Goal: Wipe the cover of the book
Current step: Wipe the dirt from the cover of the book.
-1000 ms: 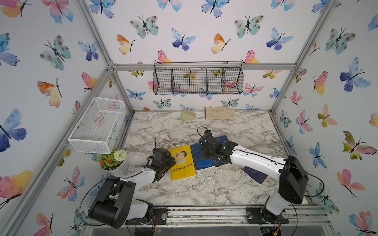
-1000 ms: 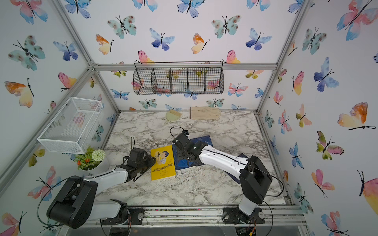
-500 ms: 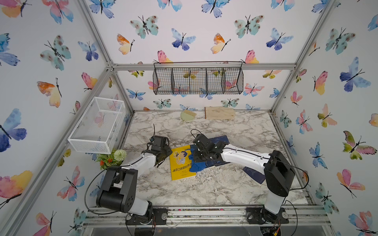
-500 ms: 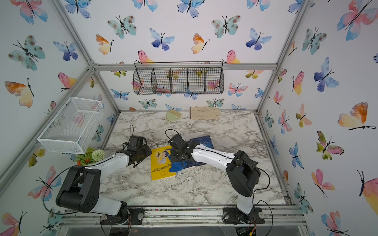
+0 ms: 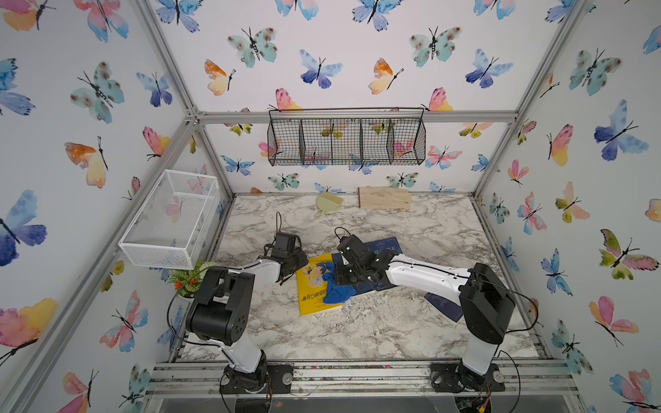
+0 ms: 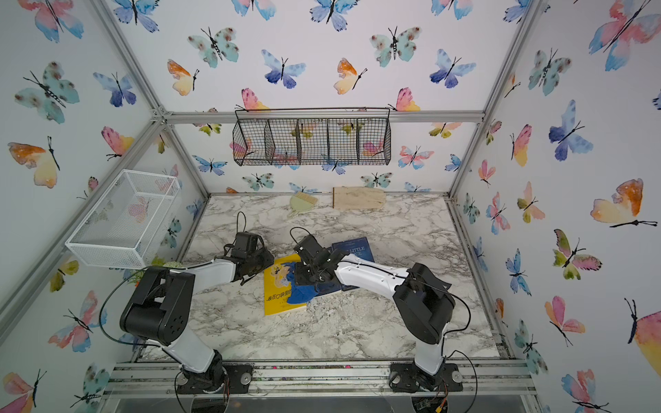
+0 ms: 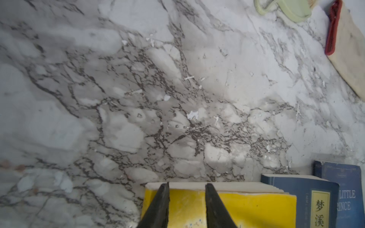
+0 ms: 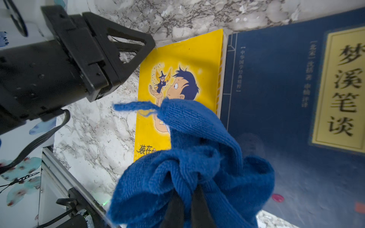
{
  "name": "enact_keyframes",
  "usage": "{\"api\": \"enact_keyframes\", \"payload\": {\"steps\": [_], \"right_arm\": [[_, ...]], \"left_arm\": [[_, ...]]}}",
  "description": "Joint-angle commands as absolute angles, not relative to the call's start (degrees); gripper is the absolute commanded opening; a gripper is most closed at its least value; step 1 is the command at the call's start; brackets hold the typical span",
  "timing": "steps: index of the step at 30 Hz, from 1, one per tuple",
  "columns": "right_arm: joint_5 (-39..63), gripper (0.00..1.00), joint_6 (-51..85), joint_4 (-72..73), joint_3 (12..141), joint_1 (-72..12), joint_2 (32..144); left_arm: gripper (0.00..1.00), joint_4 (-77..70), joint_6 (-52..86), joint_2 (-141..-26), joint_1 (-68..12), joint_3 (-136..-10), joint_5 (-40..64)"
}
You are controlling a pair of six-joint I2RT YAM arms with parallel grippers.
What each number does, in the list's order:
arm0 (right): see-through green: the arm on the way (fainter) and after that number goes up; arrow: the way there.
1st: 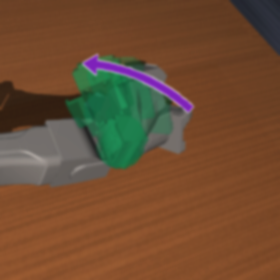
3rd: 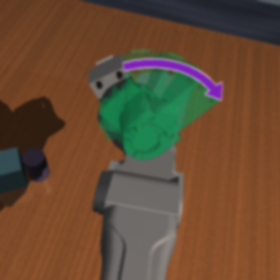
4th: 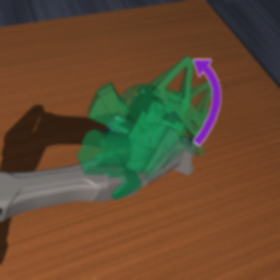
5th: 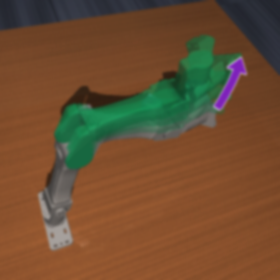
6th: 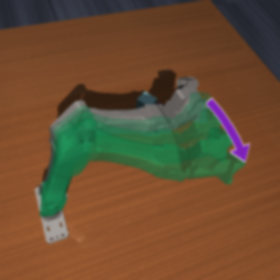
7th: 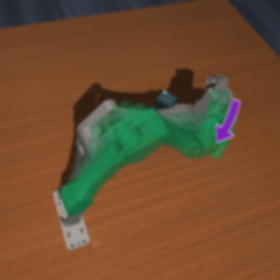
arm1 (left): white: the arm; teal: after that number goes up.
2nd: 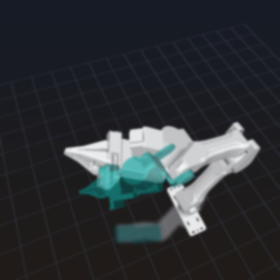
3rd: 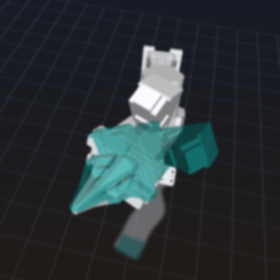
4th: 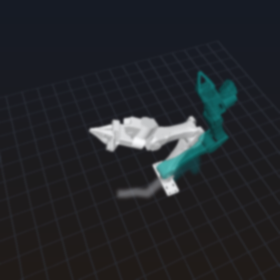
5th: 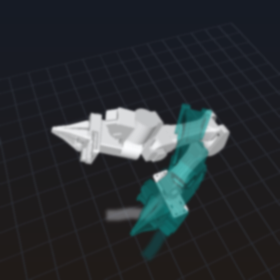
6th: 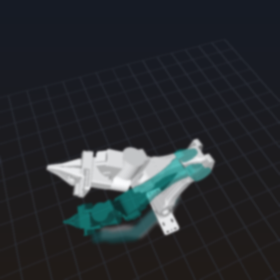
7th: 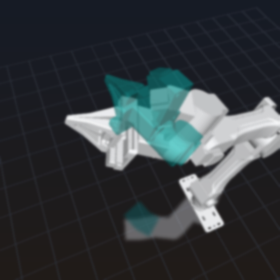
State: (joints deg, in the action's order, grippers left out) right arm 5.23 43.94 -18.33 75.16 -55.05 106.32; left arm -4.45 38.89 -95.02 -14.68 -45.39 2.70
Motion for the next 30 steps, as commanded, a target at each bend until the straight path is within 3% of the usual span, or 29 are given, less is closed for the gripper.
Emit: {"api": "enact_keyframes", "payload": {"steps": [1, 8, 21, 30], "right_arm": [[4.8, 0.01, 45.65, -17.95, 74.28, -54.93, 112.84], [2.48, 0.01, 46.83, -20.02, 77.32, -54.93, 122.34], [-6.9, 0.01, 42.67, -33.85, 103.41, -54.05, 138.52], [-2.67, 0.01, 46.55, -30.44, 86.23, -57.07, 127.38]], "left_arm": [[0.33, -3.43, 38.49, -97.16, -14.21, -43.42, 3.35], [0.31, -4.64, 39.22, -96.24, -13.71, -42.67, 5.24], [0.29, -5.88, 40.34, -96.94, -13.71, -42.26, 6.28], [0.26, -5.74, 40.56, -98.07, -13.71, -42.57, 6.59]]}}
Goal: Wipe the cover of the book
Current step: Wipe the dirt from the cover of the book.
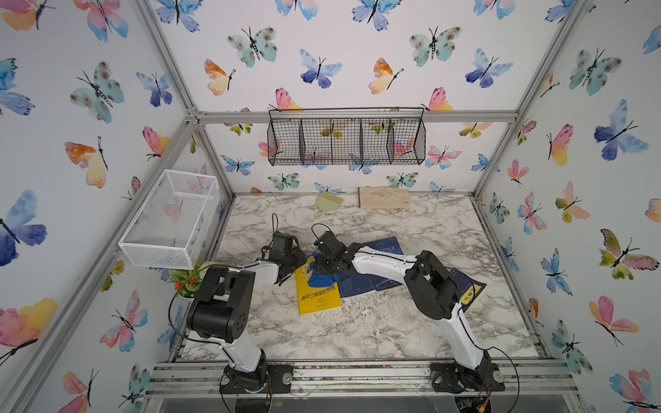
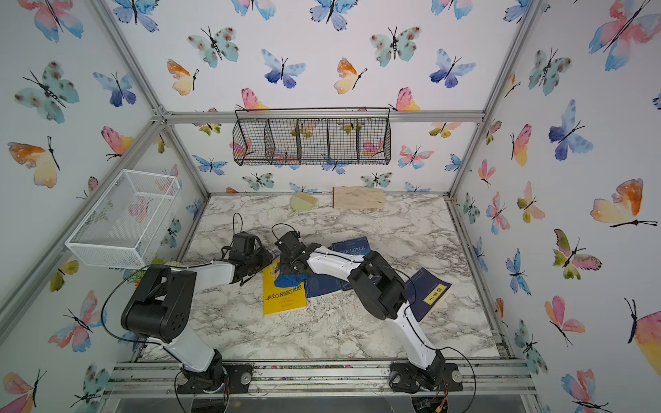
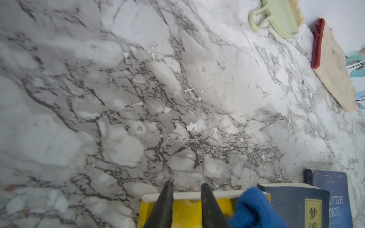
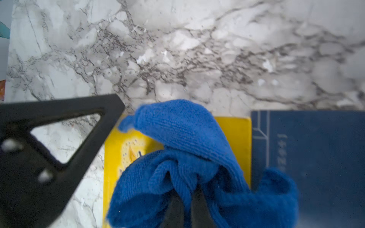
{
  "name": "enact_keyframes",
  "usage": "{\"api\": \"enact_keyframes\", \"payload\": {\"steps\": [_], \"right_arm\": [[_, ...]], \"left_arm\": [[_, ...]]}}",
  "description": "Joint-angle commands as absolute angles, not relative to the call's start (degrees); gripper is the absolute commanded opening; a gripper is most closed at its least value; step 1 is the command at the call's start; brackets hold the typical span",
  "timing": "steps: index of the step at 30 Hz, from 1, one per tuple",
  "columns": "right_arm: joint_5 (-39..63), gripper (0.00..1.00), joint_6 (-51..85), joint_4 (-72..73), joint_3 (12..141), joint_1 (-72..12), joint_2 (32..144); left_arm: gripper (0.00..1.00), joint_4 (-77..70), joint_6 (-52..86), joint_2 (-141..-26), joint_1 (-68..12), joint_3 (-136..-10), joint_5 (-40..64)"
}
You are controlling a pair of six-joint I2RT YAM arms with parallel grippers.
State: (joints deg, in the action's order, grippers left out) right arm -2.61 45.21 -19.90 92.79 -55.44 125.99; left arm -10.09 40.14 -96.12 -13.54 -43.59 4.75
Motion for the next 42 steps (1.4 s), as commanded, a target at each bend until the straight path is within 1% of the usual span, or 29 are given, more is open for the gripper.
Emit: {"api": "enact_keyframes", "payload": {"steps": [1, 5, 8, 11, 15, 18, 20, 23, 28, 31, 33, 38, 42], "right_arm": [[-3.35, 0.01, 46.91, -31.48, 85.2, -58.1, 126.19], [-3.66, 0.01, 47.55, -32.5, 83.24, -60.54, 124.06], [-5.86, 0.01, 46.75, -32.97, 86.02, -60.35, 126.37], [-9.22, 0.01, 45.22, -36.79, 94.14, -58.19, 132.0], [-7.08, 0.01, 43.26, -35.69, 99.55, -53.59, 137.92], [-5.68, 0.01, 42.0, -35.78, 101.29, -52.91, 139.39], [-4.22, 0.01, 42.12, -34.94, 99.85, -53.51, 138.41], [-3.85, 0.01, 43.5, -32.56, 93.61, -56.24, 134.29], [-5.92, 0.01, 48.78, -29.5, 81.06, -64.33, 125.77], [-6.5, 0.01, 51.31, -28.47, 76.17, -65.65, 123.39], [-8.18, 0.01, 51.14, -28.12, 75.64, -65.45, 123.72], [-11.95, 0.01, 46.78, -34.04, 87.31, -62.55, 131.35], [-11.24, 0.01, 44.63, -35.1, 95.75, -58.16, 137.14]], "left_arm": [[0.26, -5.74, 40.6, -98.09, -13.71, -42.58, 6.45], [0.26, -5.76, 40.6, -98.41, -13.7, -42.79, 6.46], [0.26, -5.72, 40.6, -98.54, -13.71, -42.88, 6.67], [0.26, -5.89, 40.63, -98.26, -13.71, -42.56, 6.67], [0.26, -6.09, 40.64, -98.09, -13.71, -42.28, 6.81], [0.26, -6.33, 40.86, -98.17, -13.71, -42.16, 7.14], [0.26, -6.37, 40.82, -98.26, -13.71, -42.19, 7.28], [0.26, -6.34, 40.82, -98.18, -13.71, -42.19, 7.48], [0.26, -6.56, 40.93, -98.08, -13.71, -42.02, 7.13], [0.26, -6.57, 40.92, -98.34, -13.71, -42.1, 7.12], [0.25, -6.59, 40.89, -98.39, -13.66, -42.1, 7.15], [0.25, -6.59, 40.93, -98.22, -13.71, -42.08, 7.17], [0.25, -6.58, 40.93, -97.75, -13.71, -41.66, 6.75]]}}
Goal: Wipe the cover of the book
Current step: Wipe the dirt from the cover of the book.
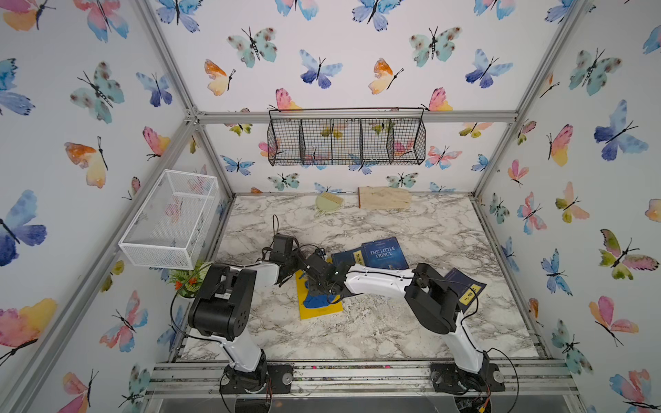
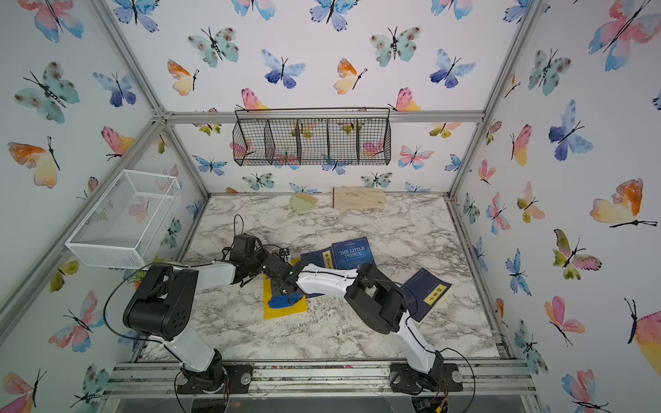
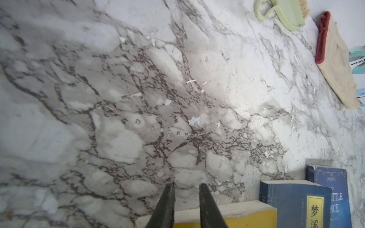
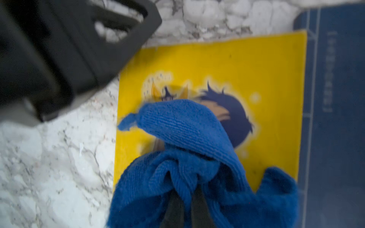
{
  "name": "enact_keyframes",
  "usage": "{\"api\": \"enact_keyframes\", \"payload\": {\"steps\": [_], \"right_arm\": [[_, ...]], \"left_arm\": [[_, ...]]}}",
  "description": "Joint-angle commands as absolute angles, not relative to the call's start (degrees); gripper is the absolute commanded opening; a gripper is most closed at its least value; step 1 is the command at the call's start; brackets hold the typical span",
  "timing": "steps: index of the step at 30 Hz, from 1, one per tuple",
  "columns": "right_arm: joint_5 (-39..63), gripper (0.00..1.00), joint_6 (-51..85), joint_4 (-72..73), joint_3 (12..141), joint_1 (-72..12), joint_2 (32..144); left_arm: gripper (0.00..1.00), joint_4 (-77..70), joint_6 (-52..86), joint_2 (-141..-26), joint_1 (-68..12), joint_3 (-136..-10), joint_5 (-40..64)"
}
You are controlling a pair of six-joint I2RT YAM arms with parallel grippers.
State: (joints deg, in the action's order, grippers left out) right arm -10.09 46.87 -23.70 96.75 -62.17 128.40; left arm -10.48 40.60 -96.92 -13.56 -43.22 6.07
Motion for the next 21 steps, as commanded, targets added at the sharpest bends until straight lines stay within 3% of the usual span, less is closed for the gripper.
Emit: {"api": "enact_keyframes", "payload": {"steps": [1, 5, 13, 17, 21], "right_arm": [[-10.86, 0.01, 44.49, -35.15, 96.69, -57.47, 137.82], [-8.32, 0.01, 44.76, -33.14, 94.08, -57.2, 136.32], [-5.65, 0.01, 51.5, -27.85, 74.49, -64.28, 124.47], [-6.06, 0.01, 51.74, -28.34, 74.14, -65.35, 123.1], [-9.29, 0.01, 48.28, -32.24, 83.38, -63.83, 129.25]], "left_arm": [[0.25, -6.54, 40.96, -97.73, -13.71, -41.57, 6.77], [0.25, -6.61, 40.9, -97.73, -13.71, -41.48, 7.27], [0.25, -6.59, 40.91, -98.0, -13.71, -41.7, 7.64], [0.25, -6.61, 40.9, -98.08, -13.71, -41.65, 7.7], [0.25, -6.53, 40.88, -97.92, -13.71, -41.58, 7.82]]}}
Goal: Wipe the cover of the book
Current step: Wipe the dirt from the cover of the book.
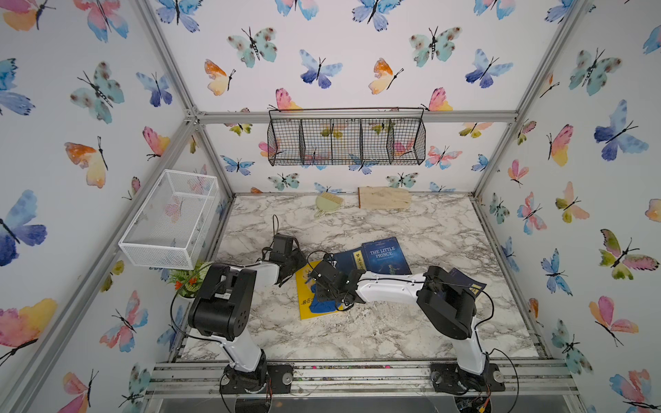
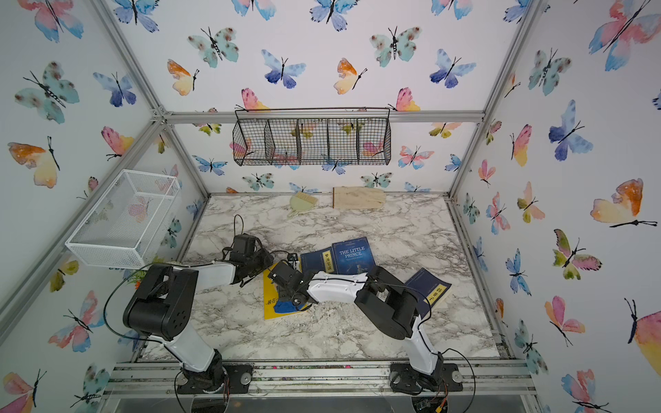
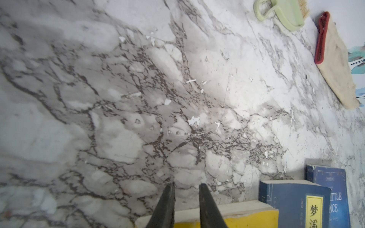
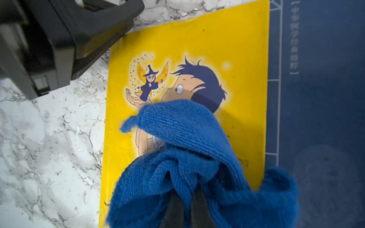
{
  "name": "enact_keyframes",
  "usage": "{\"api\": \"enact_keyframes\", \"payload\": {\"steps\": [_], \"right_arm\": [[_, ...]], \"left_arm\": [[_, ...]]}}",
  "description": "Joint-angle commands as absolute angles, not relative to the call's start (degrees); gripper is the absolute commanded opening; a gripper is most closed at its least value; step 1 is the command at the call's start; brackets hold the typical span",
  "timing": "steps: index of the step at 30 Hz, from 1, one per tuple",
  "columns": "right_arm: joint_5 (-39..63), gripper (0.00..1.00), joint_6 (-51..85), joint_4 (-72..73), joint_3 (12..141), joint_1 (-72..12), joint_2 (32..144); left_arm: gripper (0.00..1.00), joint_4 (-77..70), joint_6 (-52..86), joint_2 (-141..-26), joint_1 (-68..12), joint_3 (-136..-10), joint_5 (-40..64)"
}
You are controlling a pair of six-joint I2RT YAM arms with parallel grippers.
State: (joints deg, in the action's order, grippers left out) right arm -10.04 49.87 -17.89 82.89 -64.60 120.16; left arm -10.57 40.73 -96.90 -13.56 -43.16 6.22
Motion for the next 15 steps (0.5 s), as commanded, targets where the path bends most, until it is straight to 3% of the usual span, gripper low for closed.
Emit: {"api": "enact_keyframes", "payload": {"steps": [1, 8, 15], "right_arm": [[-9.74, 0.01, 47.54, -33.5, 86.46, -62.92, 131.51], [-11.22, 0.01, 44.89, -35.17, 96.92, -58.62, 140.16], [-6.15, 0.01, 48.64, -29.01, 82.85, -62.35, 130.94]], "left_arm": [[0.25, -6.59, 40.91, -97.83, -13.71, -41.41, 7.68], [0.25, -6.78, 40.75, -97.2, -13.71, -40.3, 7.33], [0.25, -6.7, 40.78, -97.69, -13.71, -40.52, 7.16]]}}
